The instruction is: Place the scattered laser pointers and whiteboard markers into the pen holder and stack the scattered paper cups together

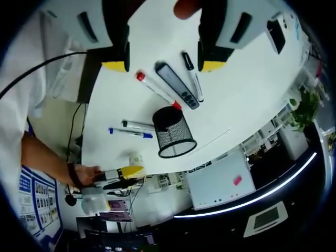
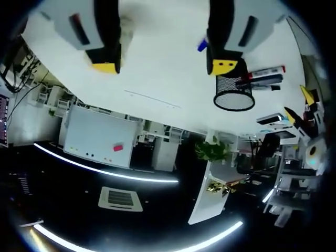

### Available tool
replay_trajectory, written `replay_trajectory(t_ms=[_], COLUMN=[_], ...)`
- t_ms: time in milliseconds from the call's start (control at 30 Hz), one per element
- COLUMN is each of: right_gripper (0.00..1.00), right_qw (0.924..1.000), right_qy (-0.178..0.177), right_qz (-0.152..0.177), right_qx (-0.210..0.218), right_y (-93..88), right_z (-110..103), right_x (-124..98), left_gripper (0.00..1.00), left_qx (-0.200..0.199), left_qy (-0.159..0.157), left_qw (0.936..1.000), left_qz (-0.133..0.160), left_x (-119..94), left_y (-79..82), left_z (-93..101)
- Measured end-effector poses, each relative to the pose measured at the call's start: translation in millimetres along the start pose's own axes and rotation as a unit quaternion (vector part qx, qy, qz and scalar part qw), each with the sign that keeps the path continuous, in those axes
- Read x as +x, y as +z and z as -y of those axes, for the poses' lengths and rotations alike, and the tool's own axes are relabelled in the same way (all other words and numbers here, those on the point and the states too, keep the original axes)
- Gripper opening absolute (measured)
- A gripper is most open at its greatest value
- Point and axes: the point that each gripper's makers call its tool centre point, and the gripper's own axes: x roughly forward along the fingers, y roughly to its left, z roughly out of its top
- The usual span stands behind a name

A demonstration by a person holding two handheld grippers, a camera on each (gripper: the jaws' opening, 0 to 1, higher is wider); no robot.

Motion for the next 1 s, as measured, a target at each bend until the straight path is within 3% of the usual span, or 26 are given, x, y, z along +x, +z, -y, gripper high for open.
replay_trajectory(t_ms=[1000], right_gripper=[0.63], right_qw=[0.9993], right_qy=[0.028], right_qz=[-0.025], right_qx=[0.001], right_y=[-17.3], right_z=[-22], right_x=[-2], left_gripper=[0.53], left_qx=[0.0], left_qy=[0.003], left_qw=[1.0], left_qz=[-0.004], left_x=[0], left_y=[-11.5], left_z=[-3.0])
